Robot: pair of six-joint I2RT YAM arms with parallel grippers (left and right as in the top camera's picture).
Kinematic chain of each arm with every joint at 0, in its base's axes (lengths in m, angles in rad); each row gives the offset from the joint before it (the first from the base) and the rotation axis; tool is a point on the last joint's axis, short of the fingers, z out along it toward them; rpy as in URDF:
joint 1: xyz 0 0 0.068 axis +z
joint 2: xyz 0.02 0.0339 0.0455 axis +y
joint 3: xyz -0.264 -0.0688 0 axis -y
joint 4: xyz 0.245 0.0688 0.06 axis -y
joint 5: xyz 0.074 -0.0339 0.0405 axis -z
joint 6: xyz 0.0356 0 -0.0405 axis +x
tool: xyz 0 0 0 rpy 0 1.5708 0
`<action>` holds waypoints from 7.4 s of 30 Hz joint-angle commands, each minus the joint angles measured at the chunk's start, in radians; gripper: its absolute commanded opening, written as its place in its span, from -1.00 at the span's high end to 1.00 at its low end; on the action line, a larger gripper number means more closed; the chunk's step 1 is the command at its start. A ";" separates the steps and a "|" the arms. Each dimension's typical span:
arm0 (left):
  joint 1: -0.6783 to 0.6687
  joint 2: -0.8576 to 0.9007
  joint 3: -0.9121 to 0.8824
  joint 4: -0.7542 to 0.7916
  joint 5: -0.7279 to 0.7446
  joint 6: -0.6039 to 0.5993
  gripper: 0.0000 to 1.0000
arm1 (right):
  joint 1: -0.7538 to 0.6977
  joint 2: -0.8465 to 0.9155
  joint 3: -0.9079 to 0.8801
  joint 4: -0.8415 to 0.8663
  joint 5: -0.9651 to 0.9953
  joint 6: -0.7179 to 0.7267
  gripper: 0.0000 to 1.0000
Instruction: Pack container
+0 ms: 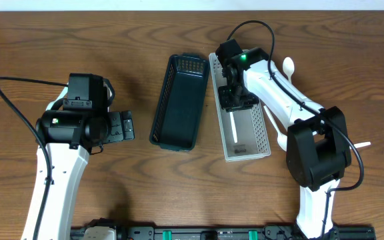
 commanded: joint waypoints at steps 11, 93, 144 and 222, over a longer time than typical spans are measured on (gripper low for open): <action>-0.002 0.010 0.019 0.129 -0.010 0.146 -0.82 | -0.170 -0.349 0.167 -0.034 0.169 0.071 0.40; -0.039 -0.084 0.023 0.127 0.015 0.108 -0.96 | -0.428 -0.127 0.261 -0.012 0.079 -0.148 -0.57; -0.039 -0.075 0.022 0.100 0.014 0.107 -0.96 | -0.473 0.393 0.291 0.044 0.083 -0.207 0.86; -0.039 -0.075 0.021 0.054 0.014 0.107 -0.96 | -0.128 -0.769 0.121 -0.438 0.183 -0.080 -0.55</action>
